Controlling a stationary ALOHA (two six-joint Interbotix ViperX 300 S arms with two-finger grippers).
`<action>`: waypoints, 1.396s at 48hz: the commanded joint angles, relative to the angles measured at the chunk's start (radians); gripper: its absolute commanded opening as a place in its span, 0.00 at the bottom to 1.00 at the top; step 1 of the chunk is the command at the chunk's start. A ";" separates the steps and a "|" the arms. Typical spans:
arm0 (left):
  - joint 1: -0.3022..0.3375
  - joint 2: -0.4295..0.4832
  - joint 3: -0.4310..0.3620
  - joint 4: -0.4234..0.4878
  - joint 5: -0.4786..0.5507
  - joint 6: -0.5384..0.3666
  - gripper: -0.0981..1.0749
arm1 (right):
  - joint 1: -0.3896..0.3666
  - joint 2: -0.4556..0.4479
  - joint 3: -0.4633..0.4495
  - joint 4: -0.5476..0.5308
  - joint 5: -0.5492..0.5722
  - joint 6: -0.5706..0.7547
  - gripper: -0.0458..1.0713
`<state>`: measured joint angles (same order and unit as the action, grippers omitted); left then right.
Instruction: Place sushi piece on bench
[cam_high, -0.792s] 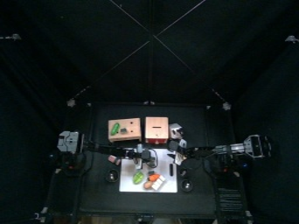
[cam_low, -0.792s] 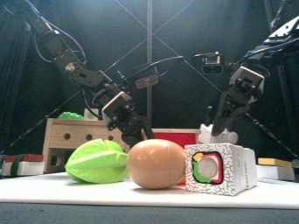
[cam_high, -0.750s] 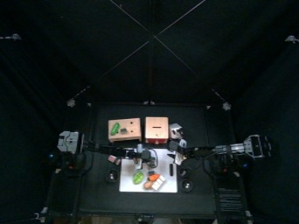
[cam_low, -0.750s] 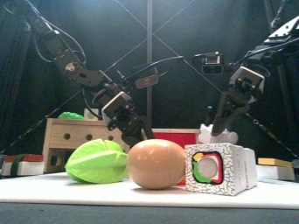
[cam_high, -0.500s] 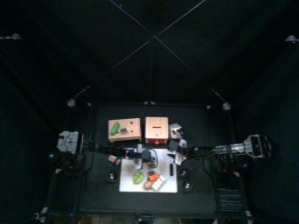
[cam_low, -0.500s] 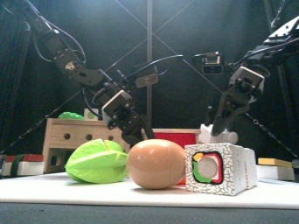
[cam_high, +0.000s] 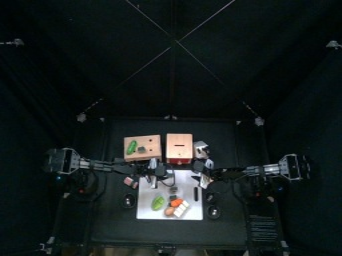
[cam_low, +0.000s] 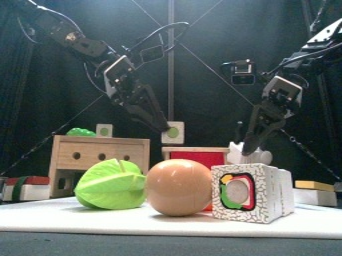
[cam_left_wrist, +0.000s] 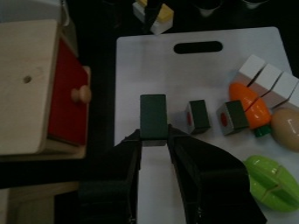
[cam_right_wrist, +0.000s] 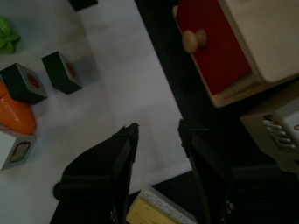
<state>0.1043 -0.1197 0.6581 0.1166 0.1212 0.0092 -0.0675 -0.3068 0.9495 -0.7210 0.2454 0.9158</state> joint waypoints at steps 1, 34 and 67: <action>0.032 -0.071 0.008 0.020 -0.011 -0.002 0.57 | -0.002 -0.014 -0.012 0.002 -0.003 0.002 0.76; 0.242 -0.344 0.253 0.048 -0.121 0.000 0.57 | -0.003 -0.006 -0.018 -0.002 -0.006 0.002 0.76; 0.314 -0.235 0.250 0.048 -0.144 0.002 0.60 | -0.006 -0.002 -0.021 -0.005 -0.009 0.000 0.76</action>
<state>0.4111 -0.3574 0.9235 0.1641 -0.0261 0.0123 -0.0706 -0.2961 0.9480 -0.7240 0.2408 0.9158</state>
